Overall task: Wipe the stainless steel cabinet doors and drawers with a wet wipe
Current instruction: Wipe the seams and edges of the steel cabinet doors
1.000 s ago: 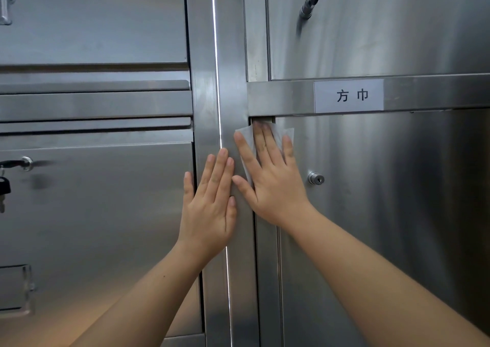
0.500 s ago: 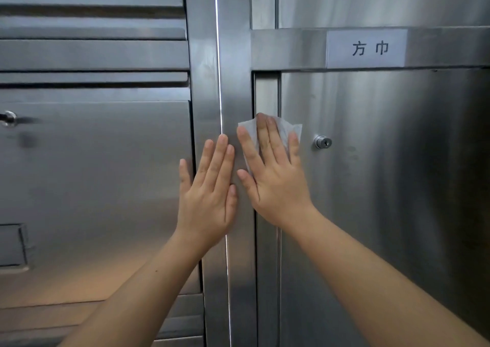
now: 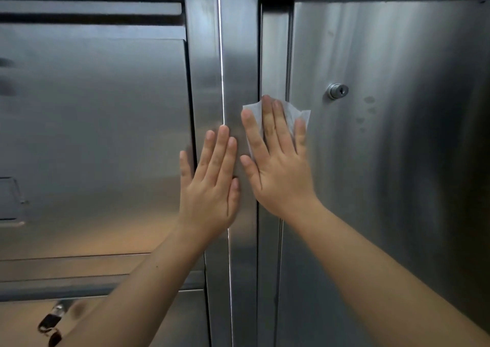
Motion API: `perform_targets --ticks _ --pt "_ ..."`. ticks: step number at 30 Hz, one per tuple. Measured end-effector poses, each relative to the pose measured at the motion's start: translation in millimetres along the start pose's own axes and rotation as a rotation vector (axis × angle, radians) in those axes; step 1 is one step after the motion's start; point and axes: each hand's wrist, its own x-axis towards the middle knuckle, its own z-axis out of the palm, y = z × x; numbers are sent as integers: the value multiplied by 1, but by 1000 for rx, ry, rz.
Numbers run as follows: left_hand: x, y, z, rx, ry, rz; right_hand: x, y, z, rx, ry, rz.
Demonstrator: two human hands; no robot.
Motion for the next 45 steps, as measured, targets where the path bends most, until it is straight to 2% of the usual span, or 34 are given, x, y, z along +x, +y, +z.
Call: perform_targets --ticks 6,15,19,25,34,40,45 --pt "-11 4 0 -21 -31 -14 -23 -5 9 14 4 3" --pt "-36 9 -2 -15 -91 -22 -90 -22 25 7 -94 54" --pt "-39 10 -3 -67 -115 -26 -82 -19 16 -1 -121 40" --pt "-38 9 -4 -91 -115 -16 -24 -9 7 70 -42 96" --pt "-37 6 -10 -83 -153 1 -71 -8 4 -77 -183 -17" --pt "-38 10 -9 -80 -157 -34 -6 -3 -8 36 -104 72" --pt "-37 11 -10 -58 -162 -37 -39 -9 0 -46 -153 61"
